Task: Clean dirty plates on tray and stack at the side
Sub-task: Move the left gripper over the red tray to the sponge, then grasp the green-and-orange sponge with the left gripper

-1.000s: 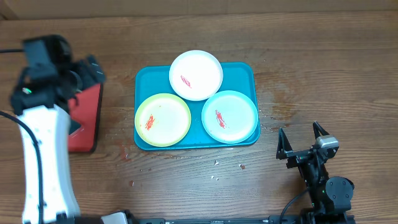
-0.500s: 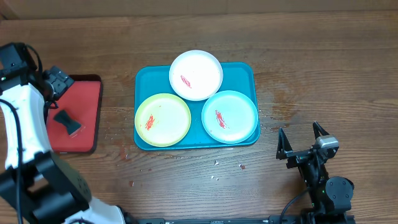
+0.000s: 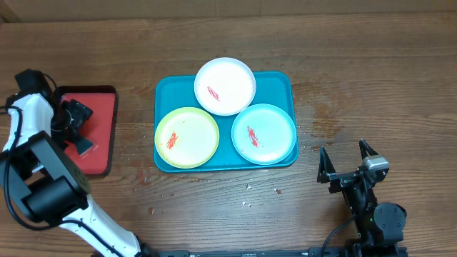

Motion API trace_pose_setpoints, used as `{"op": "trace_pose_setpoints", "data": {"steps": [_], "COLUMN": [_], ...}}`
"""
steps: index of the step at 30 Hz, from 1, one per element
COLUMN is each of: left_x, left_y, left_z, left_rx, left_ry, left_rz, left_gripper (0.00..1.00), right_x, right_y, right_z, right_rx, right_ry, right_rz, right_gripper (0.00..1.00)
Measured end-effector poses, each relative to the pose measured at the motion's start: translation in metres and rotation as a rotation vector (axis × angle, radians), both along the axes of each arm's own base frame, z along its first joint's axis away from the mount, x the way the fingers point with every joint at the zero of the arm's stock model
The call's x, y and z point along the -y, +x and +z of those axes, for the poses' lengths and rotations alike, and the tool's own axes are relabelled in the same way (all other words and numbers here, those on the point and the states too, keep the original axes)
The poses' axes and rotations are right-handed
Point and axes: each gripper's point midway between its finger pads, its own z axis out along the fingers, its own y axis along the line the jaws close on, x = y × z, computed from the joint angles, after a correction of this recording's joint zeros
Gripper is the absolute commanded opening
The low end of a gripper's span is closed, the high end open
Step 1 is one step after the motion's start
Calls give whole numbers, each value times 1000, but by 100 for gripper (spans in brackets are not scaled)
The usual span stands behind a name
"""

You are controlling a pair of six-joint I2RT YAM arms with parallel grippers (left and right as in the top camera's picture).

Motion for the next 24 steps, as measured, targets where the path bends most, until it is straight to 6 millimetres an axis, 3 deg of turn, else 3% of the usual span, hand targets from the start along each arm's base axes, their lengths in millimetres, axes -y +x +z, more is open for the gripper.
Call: {"op": "trace_pose_setpoints", "data": {"steps": [5, 10, 13, 18, 21, 23, 24], "left_x": [-1, -4, -6, -9, -10, -10, -11], "left_y": [1, 4, 3, 3, 2, 0, 0], "left_z": [-19, -19, -20, -19, -19, -19, -19], "left_rx": [-25, -23, -31, -41, -48, -55, -58], "left_ry": [-10, 4, 17, 36, 43, 45, 45], "left_rz": [-42, -88, -108, -122, -133, -136, -139], "left_gripper": [89, 84, 65, 22, 4, 4, 10], "right_x": [0, 0, 0, 0, 0, 0, 0], "right_y": [0, 0, 0, 0, 0, 0, 0], "right_z": [0, 0, 0, 0, 0, 0, 0], "right_rx": [0, 0, 0, 0, 0, 0, 0], "right_ry": [0, -1, 0, 0, 0, 0, 0], "right_rz": [0, 0, 0, 0, 0, 0, 0], "right_gripper": [100, 100, 100, 100, 100, 100, 100]}}
